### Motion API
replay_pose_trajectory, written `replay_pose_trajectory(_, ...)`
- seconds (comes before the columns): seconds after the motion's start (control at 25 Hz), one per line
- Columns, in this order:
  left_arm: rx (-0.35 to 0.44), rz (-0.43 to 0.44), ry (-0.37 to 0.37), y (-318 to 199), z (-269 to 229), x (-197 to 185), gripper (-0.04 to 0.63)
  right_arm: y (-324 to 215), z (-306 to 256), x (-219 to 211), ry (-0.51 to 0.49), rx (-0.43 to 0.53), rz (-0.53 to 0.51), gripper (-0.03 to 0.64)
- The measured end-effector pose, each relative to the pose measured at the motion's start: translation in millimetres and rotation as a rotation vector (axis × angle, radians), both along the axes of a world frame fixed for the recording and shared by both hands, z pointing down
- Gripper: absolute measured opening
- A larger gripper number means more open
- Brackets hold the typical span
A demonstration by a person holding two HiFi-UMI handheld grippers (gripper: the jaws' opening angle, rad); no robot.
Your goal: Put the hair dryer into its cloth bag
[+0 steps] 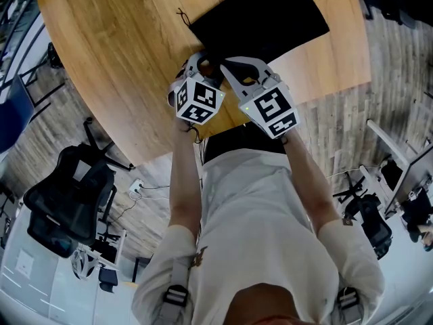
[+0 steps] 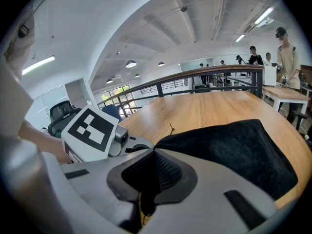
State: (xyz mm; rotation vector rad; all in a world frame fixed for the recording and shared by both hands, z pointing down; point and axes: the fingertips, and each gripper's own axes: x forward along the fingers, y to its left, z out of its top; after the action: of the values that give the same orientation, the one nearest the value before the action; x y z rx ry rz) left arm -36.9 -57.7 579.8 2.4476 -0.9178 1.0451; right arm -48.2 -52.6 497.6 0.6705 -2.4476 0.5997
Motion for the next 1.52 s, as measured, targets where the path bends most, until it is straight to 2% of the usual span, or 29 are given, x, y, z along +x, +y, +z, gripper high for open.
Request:
replay_pose_trajectory(0.52,-0.006,0.017,-0.003,-9,10,16,0.164,3,2,2,-0.001,-0.011,0.001,0.023)
replay_pose_trajectory(0.72,0.018,-0.002,-0.002,-8,8,14,0.170,4,2,1,0.003,-0.009,0.007,0.023)
replay_pose_trajectory(0.88,0.005,-0.034,0.024,-6,6,11,0.196,4,2,4,0.007,-0.009,0.015,0.023)
replay_pose_trajectory(1.08,-0.007,-0.060,0.012,5,2,-1,0.215,2,5,6,0.022,-0.010,0.023,0.024)
replay_pose_trajectory(1.52,-0.006,-0.180,0.010,29,-21,-46,0.215,8,22,0,0.106,0.000,0.000,0.026)
